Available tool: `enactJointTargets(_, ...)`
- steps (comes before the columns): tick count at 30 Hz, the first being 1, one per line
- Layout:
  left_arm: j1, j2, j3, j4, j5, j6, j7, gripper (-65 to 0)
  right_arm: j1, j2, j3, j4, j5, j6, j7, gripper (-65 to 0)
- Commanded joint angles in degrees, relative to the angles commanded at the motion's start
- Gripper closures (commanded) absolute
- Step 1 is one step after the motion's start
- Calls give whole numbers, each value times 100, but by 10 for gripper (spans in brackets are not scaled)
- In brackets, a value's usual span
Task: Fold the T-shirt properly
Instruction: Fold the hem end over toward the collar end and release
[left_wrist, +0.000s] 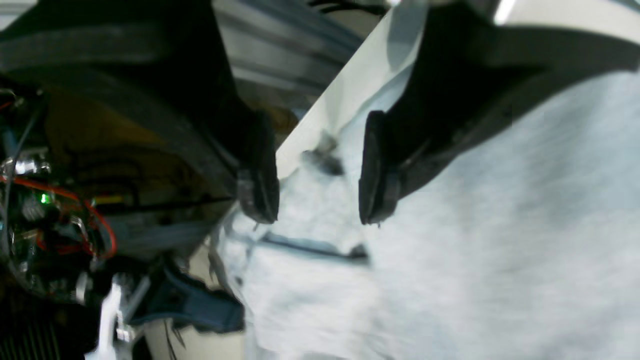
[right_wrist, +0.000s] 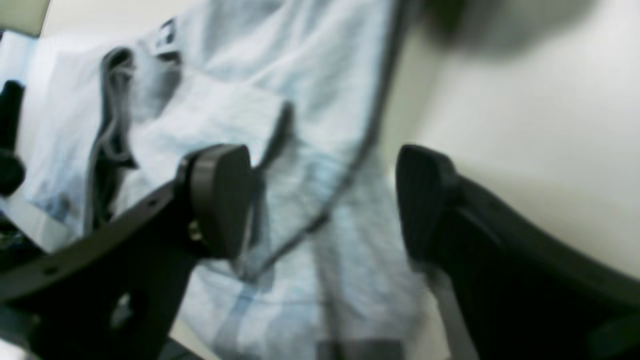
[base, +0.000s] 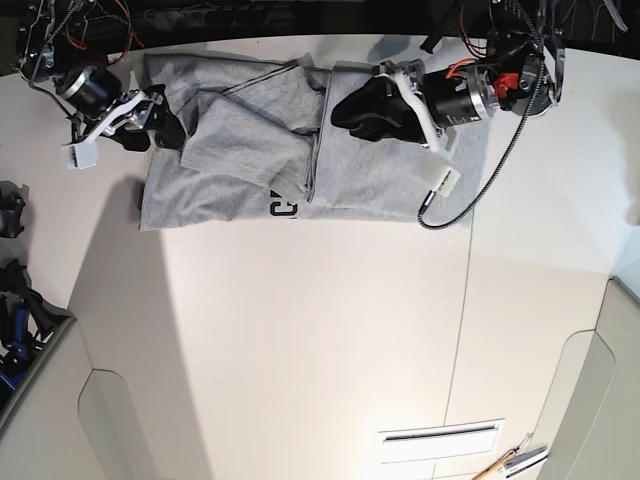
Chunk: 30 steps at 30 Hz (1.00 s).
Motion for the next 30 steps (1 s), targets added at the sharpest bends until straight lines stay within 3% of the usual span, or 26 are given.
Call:
enactJointTargets(7, 2, 2, -776, 0, -101, 0, -2, -306, 4, -210, -267, 0, -4, 0, 33, -447)
enactJointTargets(15, -2, 2, -1019, 0, -101, 0, -7, -306, 48, -210, -267, 0, -179, 2, 160, -443)
enactJointTargets(17, -2, 0, -1043, 0, -46, 0, -4, -305, 48, -210, -267, 0, -339, 2, 229, -378)
enactJointTargets(21, -2, 0, -1403, 0, 15, 0, -4, -305, 50, -205, -264, 0, -437, 2, 275, -91)
enactJointTargets(23, -2, 0, -1729, 0, 15, 0, -2, -305, 48, -190, -262, 0, -437, 4, 459, 0)
enactJointTargets(30, 68, -61, -2581, -26, 337, 0, 0, -305, 243, -127, 455, 4, -623, 66, 487, 0)
